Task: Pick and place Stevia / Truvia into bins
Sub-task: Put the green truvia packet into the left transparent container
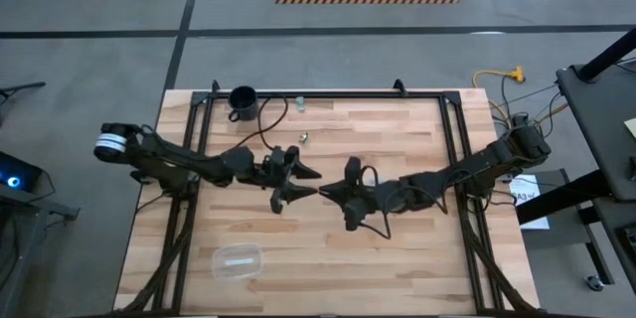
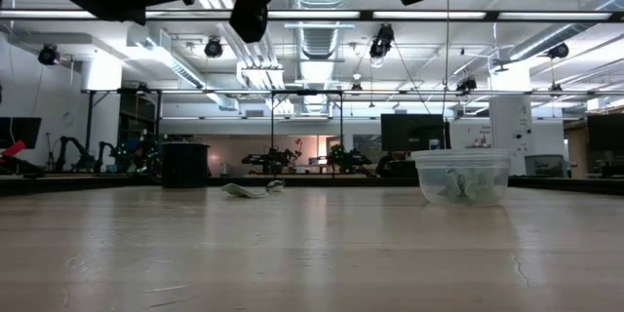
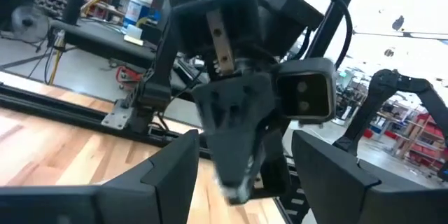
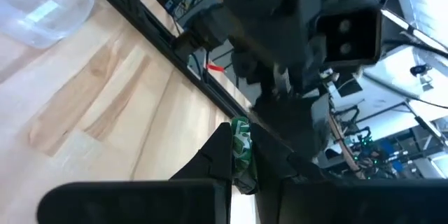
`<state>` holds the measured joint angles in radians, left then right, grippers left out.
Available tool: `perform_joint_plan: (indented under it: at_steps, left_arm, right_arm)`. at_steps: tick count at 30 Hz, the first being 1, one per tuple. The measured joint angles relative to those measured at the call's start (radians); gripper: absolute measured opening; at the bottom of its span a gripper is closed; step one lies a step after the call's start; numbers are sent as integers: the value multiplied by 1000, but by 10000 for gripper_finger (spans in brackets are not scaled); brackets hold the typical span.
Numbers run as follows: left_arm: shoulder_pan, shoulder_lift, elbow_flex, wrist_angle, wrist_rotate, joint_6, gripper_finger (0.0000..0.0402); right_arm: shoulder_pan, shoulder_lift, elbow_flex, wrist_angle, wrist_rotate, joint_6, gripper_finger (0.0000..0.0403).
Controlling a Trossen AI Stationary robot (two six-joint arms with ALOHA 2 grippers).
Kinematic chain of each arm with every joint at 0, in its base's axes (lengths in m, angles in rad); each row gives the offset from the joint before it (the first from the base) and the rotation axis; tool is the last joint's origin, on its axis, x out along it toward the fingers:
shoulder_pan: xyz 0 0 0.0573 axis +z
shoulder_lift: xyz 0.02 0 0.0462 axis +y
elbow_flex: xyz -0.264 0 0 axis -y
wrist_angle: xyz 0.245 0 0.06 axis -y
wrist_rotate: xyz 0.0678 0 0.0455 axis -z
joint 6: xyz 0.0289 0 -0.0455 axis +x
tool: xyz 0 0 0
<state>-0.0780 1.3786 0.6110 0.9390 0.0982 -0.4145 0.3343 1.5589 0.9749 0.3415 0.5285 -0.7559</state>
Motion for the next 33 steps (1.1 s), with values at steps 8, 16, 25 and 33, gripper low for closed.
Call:
perform_joint_plan:
  at_steps: [8, 16, 25, 33]
  left_arm:
    - [7, 67, 27, -6, 6, -26, 212]
    - [7, 114, 78, -2, 44, -26, 212]
    - [7, 161, 116, -7, 65, -48, 212]
    - [7, 164, 124, -5, 73, -42, 212]
  right_arm:
    - [9, 0, 0, 32, 27, -22, 18]
    - [15, 0, -1, 33, 32, -30, 18]
    - [15, 0, -1, 32, 51, -37, 18]
    - [17, 0, -1, 30, 51, -36, 21]
